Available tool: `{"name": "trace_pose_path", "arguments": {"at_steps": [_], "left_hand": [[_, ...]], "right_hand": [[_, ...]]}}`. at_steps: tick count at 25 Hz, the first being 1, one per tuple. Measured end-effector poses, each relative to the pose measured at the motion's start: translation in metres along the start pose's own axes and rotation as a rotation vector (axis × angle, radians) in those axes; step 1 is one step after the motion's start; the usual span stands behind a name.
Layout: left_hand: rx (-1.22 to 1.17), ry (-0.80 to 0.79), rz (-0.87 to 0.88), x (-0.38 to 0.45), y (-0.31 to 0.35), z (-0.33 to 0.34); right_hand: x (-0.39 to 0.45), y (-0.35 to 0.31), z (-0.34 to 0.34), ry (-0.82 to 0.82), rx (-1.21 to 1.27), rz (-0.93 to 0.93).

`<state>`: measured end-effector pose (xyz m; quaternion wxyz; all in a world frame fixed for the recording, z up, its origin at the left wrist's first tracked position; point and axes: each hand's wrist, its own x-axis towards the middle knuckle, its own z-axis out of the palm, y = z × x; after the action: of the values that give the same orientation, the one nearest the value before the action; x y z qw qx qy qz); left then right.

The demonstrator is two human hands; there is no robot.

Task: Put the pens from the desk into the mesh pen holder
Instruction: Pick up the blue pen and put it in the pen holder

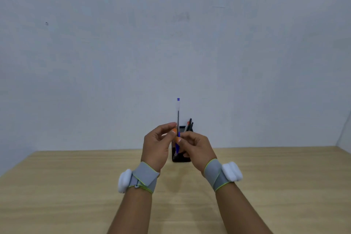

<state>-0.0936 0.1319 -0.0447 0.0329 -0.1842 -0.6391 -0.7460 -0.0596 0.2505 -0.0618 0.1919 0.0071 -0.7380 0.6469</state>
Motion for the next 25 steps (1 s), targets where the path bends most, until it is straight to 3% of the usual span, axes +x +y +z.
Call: {"name": "trace_pose_path", "arguments": {"at_steps": [10, 16, 25], "left_hand": [[0.014, 0.038, 0.001, 0.048, -0.015, 0.006], [0.130, 0.039, 0.009, 0.058, -0.025, -0.005], [0.175, 0.046, 0.006, 0.058, -0.029, -0.012]], "right_hand": [[0.066, 0.003, -0.035, 0.238, 0.119, -0.026], [0.073, 0.018, -0.052, 0.279, 0.010, 0.005], [0.073, 0.018, -0.055, 0.392, 0.070, 0.019]]}}
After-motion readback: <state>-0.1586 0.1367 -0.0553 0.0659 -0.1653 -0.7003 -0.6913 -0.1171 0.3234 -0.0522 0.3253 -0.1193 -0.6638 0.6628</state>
